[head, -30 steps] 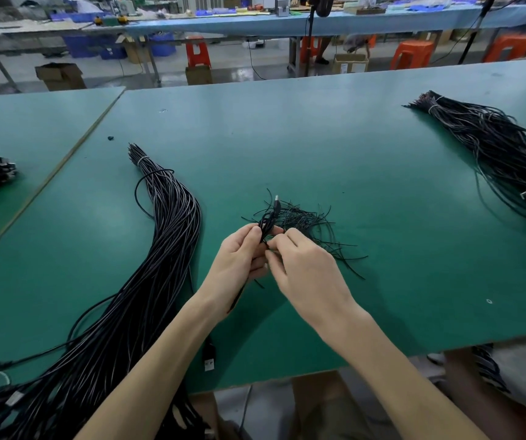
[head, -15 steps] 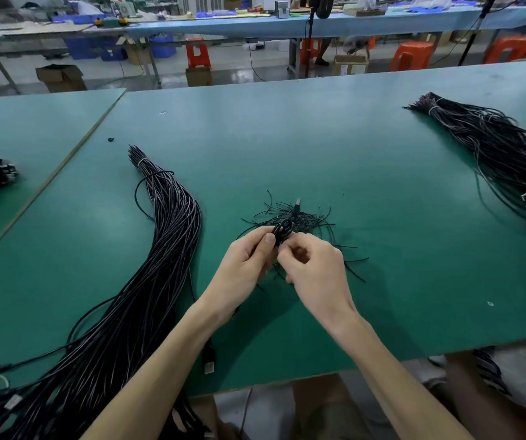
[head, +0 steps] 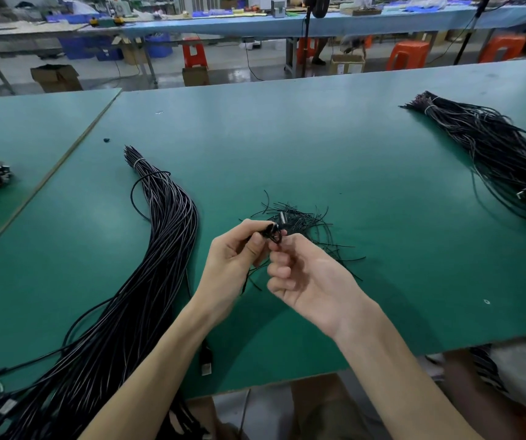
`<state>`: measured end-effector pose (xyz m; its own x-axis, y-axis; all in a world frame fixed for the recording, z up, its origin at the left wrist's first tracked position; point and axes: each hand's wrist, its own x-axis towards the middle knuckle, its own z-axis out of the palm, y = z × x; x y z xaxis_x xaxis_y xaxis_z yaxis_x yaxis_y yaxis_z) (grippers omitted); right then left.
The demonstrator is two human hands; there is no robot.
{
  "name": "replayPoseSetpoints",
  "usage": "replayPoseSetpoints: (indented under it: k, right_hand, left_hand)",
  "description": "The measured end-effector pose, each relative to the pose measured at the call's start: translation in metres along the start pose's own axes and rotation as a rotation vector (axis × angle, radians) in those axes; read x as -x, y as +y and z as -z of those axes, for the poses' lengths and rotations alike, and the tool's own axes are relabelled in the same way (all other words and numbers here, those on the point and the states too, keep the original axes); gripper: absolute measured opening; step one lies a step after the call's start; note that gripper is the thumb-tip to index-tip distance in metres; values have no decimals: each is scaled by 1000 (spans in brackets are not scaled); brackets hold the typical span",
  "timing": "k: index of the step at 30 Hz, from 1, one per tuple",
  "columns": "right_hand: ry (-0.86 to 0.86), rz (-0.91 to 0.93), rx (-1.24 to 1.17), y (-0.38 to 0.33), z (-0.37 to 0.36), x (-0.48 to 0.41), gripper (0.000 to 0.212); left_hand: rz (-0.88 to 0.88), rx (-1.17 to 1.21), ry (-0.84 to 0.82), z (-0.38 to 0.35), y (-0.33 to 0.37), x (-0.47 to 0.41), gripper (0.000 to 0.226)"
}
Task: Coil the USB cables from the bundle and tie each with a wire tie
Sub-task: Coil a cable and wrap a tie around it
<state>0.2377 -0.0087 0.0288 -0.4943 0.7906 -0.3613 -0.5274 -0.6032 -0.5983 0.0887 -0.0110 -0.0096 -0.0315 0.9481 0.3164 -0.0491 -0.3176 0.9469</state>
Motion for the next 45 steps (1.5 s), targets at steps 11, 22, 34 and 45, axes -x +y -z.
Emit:
replayPoseSetpoints:
  k: [11,22,34,45]
  right_hand:
    - [383,869,1713,4,9,-12,24]
    - [324,915,1420,12,15,-22,16]
    - [200,614,866,4,12,-2,19]
    - [-203,-198,-252,6,-9,11,8]
  left_hand:
    - [102,100,2,-1,-11,-2,26]
    - [240,41,-2,0,-5,-2,25]
    - [293,227,-102,9,3,-4,40]
    - [244,542,-234,13,9,-2,16]
